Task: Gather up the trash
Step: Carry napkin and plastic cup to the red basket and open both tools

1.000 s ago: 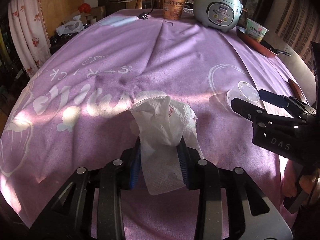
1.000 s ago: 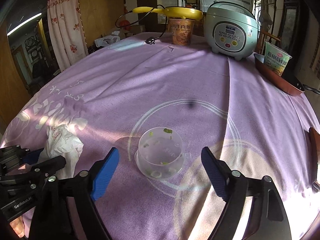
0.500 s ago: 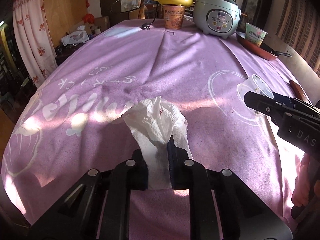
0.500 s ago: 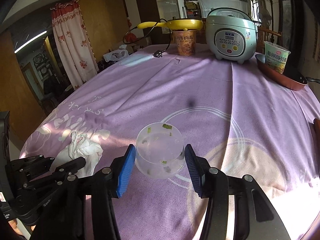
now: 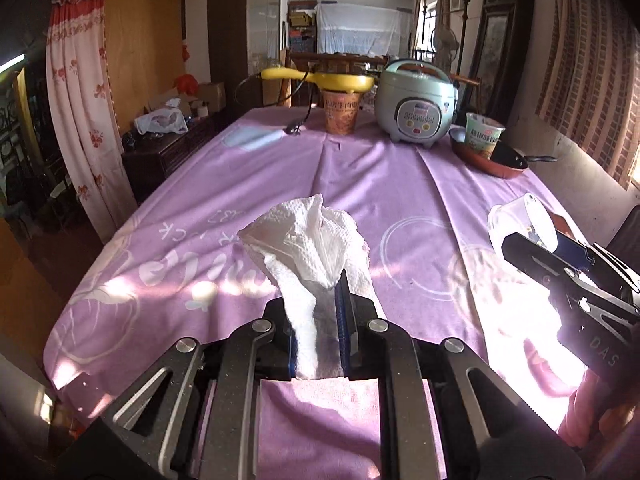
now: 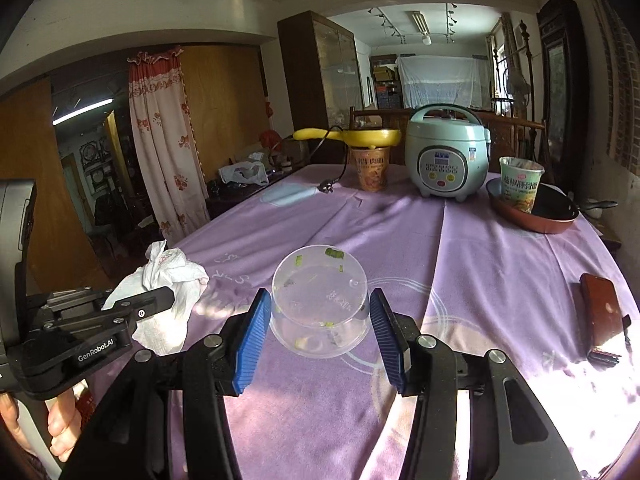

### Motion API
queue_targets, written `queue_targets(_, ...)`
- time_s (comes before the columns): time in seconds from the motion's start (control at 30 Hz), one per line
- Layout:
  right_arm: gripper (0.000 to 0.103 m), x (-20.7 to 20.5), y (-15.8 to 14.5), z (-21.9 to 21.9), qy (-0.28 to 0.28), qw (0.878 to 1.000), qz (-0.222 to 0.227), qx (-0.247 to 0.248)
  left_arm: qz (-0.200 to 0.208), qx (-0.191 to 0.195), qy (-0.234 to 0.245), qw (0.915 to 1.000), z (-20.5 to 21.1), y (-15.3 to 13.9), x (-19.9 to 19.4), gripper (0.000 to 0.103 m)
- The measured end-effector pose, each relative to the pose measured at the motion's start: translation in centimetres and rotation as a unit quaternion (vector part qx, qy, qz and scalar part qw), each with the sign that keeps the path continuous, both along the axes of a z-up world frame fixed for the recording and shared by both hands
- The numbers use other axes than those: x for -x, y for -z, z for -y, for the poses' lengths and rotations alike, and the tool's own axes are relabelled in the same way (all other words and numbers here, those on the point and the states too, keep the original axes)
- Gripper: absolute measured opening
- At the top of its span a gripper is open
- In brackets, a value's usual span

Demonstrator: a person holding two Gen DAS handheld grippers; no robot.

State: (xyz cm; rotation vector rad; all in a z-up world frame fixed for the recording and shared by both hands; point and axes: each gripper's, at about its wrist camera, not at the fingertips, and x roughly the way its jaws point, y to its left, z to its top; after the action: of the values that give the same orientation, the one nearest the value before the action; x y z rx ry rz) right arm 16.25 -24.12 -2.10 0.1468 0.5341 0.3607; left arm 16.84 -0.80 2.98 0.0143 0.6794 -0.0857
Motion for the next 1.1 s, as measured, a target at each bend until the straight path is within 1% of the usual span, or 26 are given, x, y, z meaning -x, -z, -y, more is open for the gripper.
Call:
queue_targets(0.17,0.051,3.7,-3.2,-0.5,-0.020,0.999,0.041,-0.018,0.045,0.003,-0.013,0.9989,-1.1,-3.6,4.3,0.016)
queue_targets(0.33,0.051,7.9,-6.1,-2.5,-0.061,0.994,0.080,-0.037,0.081,-0.013,-0.042,0.9958,-3.4,-6.4,9.7,0.016)
queue_targets(0.5,0.051,12.1,-8.3,-6.4,-0.128,0.984,0.107,-0.059,0.111,-0.036,-0.104,0.9877,-6.9,-7.9,16.3,0.016)
queue_targets(0.63,0.051,14.9,-9.2,-10.7,-0.195,0.972,0.114,-0.070,0.118,-0.051,-0.164,0.9780,-10.3,-8.3,21.1,0.018)
queue_targets(0.7,0.051,16.0,-9.6,-12.9,-0.229,0.964,0.115,-0.072,0.111,-0.057,-0.202,0.9713,-12.5,-8.0,23.3,0.018)
queue_targets(0.77,0.051,16.9,-9.8,-15.1,-0.259,0.957,0.113,-0.072,0.100,-0.056,-0.236,0.9650,-14.7,-7.2,25.4,0.018)
queue_targets(0.87,0.051,17.8,-9.4,-18.5,-0.300,0.946,0.101,-0.068,0.075,-0.048,-0.288,0.9536,-18.2,-4.9,27.6,0.018)
queue_targets(0.93,0.051,18.4,-8.7,-20.8,-0.324,0.940,0.087,-0.061,0.044,-0.029,-0.311,0.9488,-20.9,-2.7,27.8,0.018)
queue_targets(1.0,0.051,18.5,-7.5,-23.0,-0.342,0.936,0.069,-0.053,0.005,-0.004,-0.325,0.9457,-23.7,-0.2,27.1,0.018)
queue_targets(1.1,0.051,18.2,-5.3,-26.4,-0.362,0.931,0.039,-0.034,-0.039,0.028,-0.345,0.9375,-27.5,3.9,25.8,0.018)
